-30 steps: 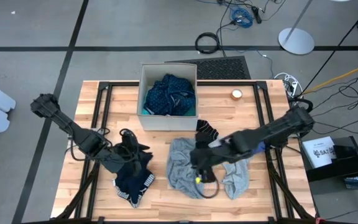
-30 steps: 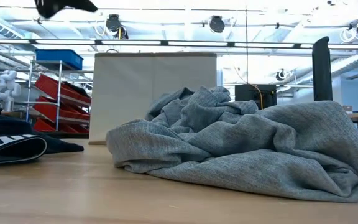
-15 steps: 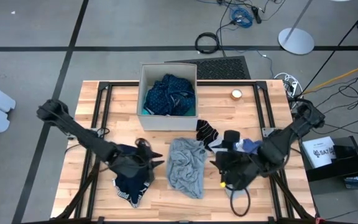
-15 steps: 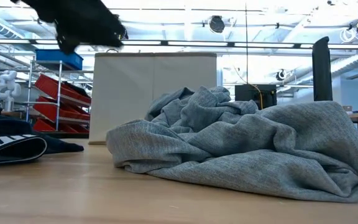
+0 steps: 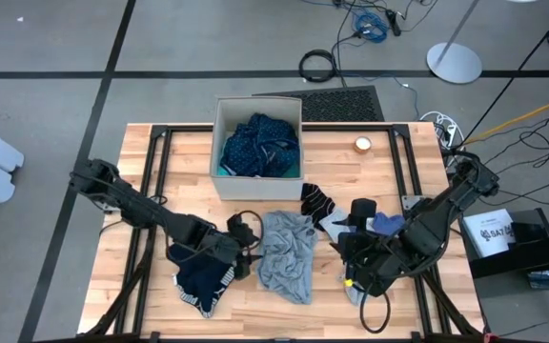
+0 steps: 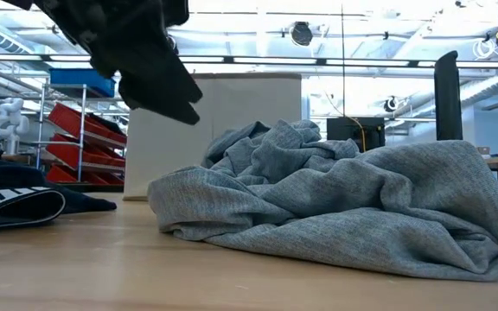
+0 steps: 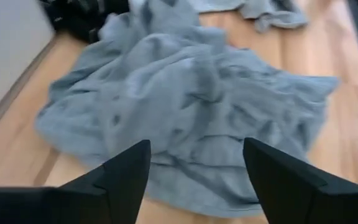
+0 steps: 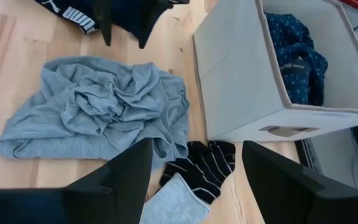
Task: Sort clothes
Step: Put the gray shirt into the white laundry organizer
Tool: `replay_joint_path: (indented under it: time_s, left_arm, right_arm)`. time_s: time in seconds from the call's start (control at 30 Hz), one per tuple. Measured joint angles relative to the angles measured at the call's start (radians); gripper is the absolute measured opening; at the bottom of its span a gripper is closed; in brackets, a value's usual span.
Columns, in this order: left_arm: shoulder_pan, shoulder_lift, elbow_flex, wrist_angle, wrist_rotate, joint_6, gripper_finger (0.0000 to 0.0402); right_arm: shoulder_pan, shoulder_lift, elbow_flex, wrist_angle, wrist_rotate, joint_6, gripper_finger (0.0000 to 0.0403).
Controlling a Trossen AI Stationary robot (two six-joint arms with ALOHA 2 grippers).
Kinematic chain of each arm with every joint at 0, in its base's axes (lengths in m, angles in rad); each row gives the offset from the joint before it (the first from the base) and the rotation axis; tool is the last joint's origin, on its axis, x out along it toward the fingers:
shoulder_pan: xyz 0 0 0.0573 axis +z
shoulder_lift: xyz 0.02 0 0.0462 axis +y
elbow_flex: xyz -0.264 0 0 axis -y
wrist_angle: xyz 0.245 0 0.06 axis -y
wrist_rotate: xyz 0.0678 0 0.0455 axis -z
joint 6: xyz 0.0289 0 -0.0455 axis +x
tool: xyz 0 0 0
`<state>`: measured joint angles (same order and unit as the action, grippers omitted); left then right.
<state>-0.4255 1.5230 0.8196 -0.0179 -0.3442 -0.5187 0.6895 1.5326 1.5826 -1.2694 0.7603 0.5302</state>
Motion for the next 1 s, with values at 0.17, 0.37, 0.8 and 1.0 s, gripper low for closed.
replay_joint_path:
  time_s: [0.17,0.37,0.8,1.0]
  left_arm:
    - [0.051,0.0,0.0,-0.073,-0.002,-0.164,0.0288]
    - [0.09,0.0,0.0,-0.082,0.03,-0.183,0.0303]
    - [0.088,0.14,0.0,0.103,0.002,0.07,0.0309]
    - [0.088,0.213,0.002,0.17,0.007,0.202,0.0309]
  right_arm:
    - [0.0,0.0,0.0,-0.009,-0.001,0.007,0.0235]
    - [0.0,0.0,0.0,-0.009,-0.001,0.008,0.0235]
    - [0.0,0.0,0.0,-0.007,-0.001,0.008,0.0235]
    - [0.0,0.001,-0.02,0.001,-0.001,0.007,0.0235]
